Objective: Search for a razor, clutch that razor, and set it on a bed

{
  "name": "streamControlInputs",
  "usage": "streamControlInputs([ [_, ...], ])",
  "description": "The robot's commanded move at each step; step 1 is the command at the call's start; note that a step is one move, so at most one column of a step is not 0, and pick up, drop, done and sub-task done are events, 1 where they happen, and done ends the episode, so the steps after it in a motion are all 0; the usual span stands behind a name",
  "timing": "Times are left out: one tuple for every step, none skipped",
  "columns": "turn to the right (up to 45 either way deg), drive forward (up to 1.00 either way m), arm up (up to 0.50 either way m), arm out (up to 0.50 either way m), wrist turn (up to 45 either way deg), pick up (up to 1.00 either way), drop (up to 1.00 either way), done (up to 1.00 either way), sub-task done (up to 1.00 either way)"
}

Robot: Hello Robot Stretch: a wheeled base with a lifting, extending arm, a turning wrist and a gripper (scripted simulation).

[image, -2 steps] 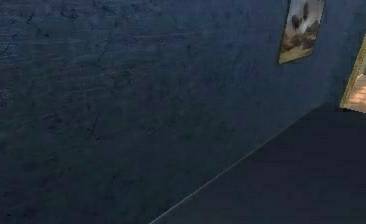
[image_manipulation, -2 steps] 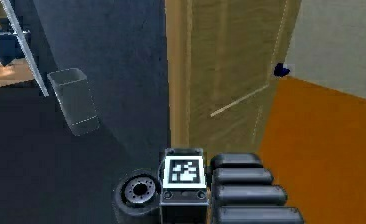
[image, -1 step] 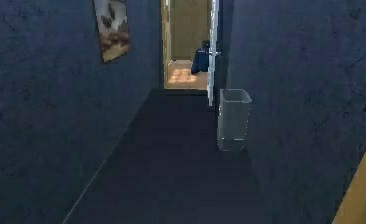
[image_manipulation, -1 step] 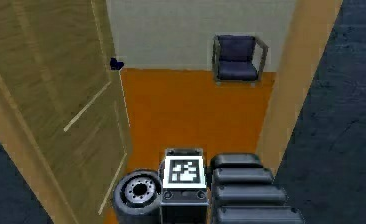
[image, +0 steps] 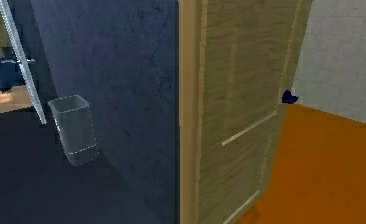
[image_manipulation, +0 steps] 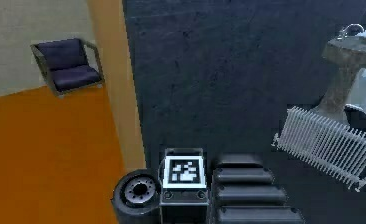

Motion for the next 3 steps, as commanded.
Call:
streamControlInputs([
  [18.0,0.0,0.0,0.0,0.0,0.0,0.0,0.0,0.0],
  [0.0,0.3,0.0,0.0,0.0,0.0,0.0,0.0,0.0],
  [30.0,0.0,0.0,0.0,0.0,0.0,0.0,0.0,0.0],
])
